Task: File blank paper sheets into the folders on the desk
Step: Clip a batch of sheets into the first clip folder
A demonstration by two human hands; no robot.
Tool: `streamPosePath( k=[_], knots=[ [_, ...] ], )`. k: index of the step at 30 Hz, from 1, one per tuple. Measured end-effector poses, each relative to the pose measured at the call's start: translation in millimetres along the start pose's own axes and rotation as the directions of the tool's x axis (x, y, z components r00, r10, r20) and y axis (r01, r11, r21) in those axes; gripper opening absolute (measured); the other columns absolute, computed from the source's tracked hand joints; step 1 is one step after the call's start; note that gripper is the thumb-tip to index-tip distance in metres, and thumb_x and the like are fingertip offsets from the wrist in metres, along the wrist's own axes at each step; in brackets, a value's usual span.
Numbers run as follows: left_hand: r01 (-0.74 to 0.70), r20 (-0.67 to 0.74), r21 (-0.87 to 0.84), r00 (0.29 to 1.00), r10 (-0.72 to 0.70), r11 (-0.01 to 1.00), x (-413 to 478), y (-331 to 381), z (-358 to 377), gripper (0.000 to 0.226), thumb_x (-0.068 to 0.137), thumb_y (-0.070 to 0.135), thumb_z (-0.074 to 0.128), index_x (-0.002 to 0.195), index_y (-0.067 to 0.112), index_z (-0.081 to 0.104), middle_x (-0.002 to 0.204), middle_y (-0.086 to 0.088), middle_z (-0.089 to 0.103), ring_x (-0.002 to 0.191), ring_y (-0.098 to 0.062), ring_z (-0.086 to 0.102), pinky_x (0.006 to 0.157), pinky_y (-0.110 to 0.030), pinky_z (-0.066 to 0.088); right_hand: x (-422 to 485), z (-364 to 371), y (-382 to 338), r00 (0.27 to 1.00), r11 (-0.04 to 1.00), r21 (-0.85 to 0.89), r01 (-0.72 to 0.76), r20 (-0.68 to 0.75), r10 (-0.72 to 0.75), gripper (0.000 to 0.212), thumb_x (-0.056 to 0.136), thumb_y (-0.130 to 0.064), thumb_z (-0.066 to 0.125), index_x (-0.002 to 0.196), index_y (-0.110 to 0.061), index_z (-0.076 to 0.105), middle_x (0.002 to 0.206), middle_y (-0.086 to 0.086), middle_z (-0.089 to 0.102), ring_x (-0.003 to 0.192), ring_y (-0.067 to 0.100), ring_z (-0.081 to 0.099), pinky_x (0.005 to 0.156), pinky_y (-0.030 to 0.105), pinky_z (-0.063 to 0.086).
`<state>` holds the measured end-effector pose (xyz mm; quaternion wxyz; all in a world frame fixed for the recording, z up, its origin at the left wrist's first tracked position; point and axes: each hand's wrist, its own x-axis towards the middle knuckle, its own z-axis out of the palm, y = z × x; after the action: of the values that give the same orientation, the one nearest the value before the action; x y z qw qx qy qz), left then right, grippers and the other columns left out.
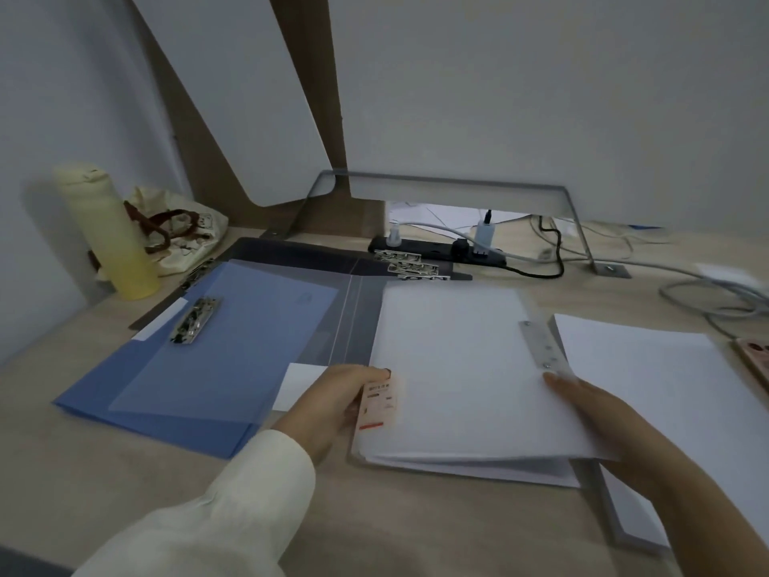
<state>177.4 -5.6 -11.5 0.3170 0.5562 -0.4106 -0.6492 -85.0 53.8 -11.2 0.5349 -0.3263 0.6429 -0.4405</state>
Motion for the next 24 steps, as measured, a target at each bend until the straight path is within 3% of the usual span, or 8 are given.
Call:
streamPosePath(
  k=[5,10,13,15,17,20,24],
  knots=[
    [-0.042,0.012,-0.142,0.999,0.045,0.989,-10.9,7.1,2.3,0.008,0.087,0.012,0.061,0.090,0.010,0.068,0.095,-0.009,0.072,0.081,-0.020,0.067,0.070,-0.026,0.052,-3.7,1.1,-0.3,1.000,0.995,0.104,0.001,-0.025,0.002,0.038,0.082,-0.031,0.062,0.115,-0.012,0.060,0.101,0.011,0.071,0.096,0.032,0.065,0.091,0.046,0.048],
    [-0.162,0.025,-0.270,0.984,0.175,0.949,-32.1,28.1,-23.3,0.013,0.085,0.013,0.061,0.096,0.013,0.068,0.091,-0.006,0.075,0.073,-0.019,0.072,0.057,-0.026,0.058,-13.3,25.8,-19.8,0.990,0.971,0.200,0.128,0.037,-0.138,0.018,0.087,-0.028,0.055,0.104,-0.025,0.060,0.078,-0.004,0.076,0.071,0.017,0.072,0.057,0.027,0.056],
    [-0.220,-0.005,-0.382,0.972,0.235,0.898,-53.4,39.3,-46.1,0.015,0.077,0.014,0.063,0.090,0.011,0.069,0.085,-0.007,0.076,0.070,-0.020,0.073,0.062,-0.031,0.059,-21.0,53.9,-38.9,0.956,0.938,0.252,0.239,0.108,-0.273,0.034,0.077,-0.028,0.061,0.111,-0.031,0.057,0.090,-0.005,0.075,0.074,0.013,0.073,0.053,0.022,0.056],
    [-0.261,-0.036,-0.524,0.958,0.285,0.811,-68.6,43.2,-64.9,0.018,0.082,0.015,0.057,0.080,0.008,0.074,0.083,-0.009,0.076,0.070,-0.020,0.073,0.061,-0.032,0.060,-23.1,75.7,-48.1,0.933,0.923,0.269,0.276,0.157,-0.325,0.041,0.076,-0.024,0.062,0.117,-0.025,0.057,0.099,0.000,0.074,0.078,0.015,0.072,0.056,0.023,0.057],
    [-0.308,-0.046,-0.678,0.924,0.379,0.668,-86.8,43.5,-84.6,0.035,0.087,0.023,0.050,0.073,0.010,0.078,0.088,-0.009,0.076,0.077,-0.020,0.073,0.060,-0.031,0.060,-22.3,102.5,-52.5,0.924,0.916,0.299,0.268,0.190,-0.332,0.031,0.083,-0.017,0.058,0.115,-0.018,0.060,0.095,0.001,0.075,0.077,0.016,0.072,0.055,0.023,0.056],
    [-0.366,-0.097,-0.781,0.871,0.482,0.505,-110.3,33.1,-107.4,0.037,0.079,0.036,0.052,0.093,0.011,0.077,0.107,-0.010,0.072,0.095,-0.024,0.070,0.072,-0.037,0.059,-17.7,153.5,-43.3,0.918,0.911,0.340,0.233,0.231,-0.321,0.034,0.087,-0.013,0.054,0.120,-0.014,0.057,0.107,0.007,0.072,0.087,0.023,0.070,0.064,0.030,0.060],
    [-0.505,-0.323,-0.570,0.863,0.388,0.649,-112.2,0.8,-132.4,0.040,0.080,0.009,0.056,0.118,0.020,0.057,0.109,0.000,0.072,0.094,-0.018,0.070,0.064,-0.033,0.059,-24.6,218.6,-24.2,0.887,0.934,0.334,0.129,0.382,-0.259,0.034,0.089,-0.013,0.053,0.122,-0.018,0.054,0.112,0.006,0.069,0.098,0.025,0.066,0.074,0.034,0.058]
  ],
)
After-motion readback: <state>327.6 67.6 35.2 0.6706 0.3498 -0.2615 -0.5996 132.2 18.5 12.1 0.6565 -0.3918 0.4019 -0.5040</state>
